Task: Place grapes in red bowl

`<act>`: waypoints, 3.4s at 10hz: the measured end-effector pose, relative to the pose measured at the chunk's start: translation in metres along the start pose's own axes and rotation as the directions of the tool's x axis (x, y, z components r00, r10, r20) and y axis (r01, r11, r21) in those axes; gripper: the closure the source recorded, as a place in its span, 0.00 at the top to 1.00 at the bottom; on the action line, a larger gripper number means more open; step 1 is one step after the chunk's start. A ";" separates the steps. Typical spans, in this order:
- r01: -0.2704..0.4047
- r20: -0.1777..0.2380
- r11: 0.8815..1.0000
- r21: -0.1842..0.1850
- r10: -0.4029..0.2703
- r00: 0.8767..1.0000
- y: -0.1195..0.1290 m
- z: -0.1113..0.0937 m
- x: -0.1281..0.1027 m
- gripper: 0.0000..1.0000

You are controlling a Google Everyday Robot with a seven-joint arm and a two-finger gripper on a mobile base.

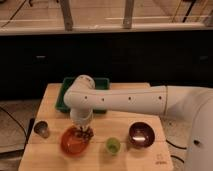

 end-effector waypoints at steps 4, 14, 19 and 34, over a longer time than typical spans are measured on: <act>0.013 0.011 1.000 0.007 -0.013 1.000 -0.004 0.006 -0.001 0.00; 0.050 0.044 0.998 0.026 -0.051 0.998 -0.011 0.019 -0.004 0.00; 0.067 0.058 0.997 0.034 -0.069 0.996 -0.013 0.023 -0.005 0.00; 0.122 0.102 0.991 0.050 -0.127 0.987 -0.022 0.032 -0.008 0.01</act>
